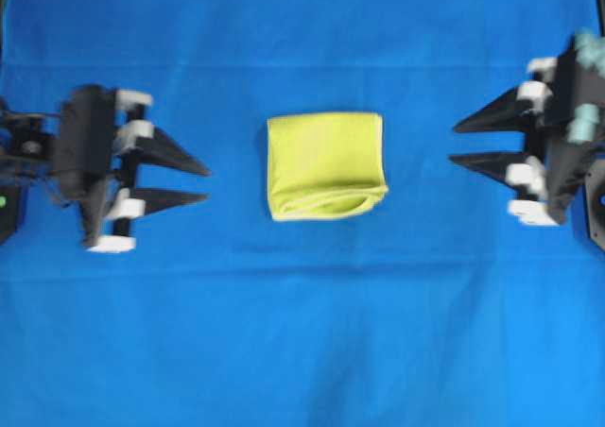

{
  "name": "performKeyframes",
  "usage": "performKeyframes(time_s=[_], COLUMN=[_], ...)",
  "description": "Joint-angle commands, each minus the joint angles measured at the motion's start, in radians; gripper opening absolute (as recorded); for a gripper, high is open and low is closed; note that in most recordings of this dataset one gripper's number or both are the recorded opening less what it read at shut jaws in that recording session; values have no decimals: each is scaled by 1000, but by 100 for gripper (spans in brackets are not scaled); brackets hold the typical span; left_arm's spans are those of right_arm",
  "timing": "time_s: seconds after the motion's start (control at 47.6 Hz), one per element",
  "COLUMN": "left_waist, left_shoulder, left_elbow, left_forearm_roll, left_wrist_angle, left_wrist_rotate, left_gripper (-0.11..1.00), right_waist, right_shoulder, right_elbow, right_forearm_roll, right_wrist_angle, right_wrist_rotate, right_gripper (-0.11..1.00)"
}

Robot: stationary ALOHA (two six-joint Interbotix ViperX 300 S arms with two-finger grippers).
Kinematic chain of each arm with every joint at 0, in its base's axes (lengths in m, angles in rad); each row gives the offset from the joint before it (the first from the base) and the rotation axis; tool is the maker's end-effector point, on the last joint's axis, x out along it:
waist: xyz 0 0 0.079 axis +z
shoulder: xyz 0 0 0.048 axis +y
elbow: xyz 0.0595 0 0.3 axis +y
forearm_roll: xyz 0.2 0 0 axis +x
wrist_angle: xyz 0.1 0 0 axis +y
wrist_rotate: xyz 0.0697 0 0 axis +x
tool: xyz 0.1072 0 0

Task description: Fold the yellow towel.

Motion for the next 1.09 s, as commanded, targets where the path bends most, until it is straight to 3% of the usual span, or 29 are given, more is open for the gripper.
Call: performKeyframes(time_s=[0.0, 0.189, 0.525, 0.735, 1.071], left_waist=[-6, -6, 12, 12, 12], left_shoulder=[-86, -270, -523, -600, -600], left_elbow=[26, 112, 293, 362, 364], left_forearm_roll=[0, -2, -2, -2, -2], left_wrist_angle=[-8, 8, 11, 11, 11], left_wrist_rotate=[2, 2, -2, -15, -15], left_gripper=[33, 33, 33, 33, 33], right_waist=[-5, -5, -34, -58, -58], right_shoulder=[-67, -229, -463, -485, -471], right_elbow=[8, 83, 256, 316, 321], right_forearm_roll=[-18, -44, -43, -32, -32], right_wrist_angle=[18, 34, 8, -48, -60], right_wrist_rotate=[-2, -2, 8, 31, 37], right_gripper=[51, 50, 50, 50, 50])
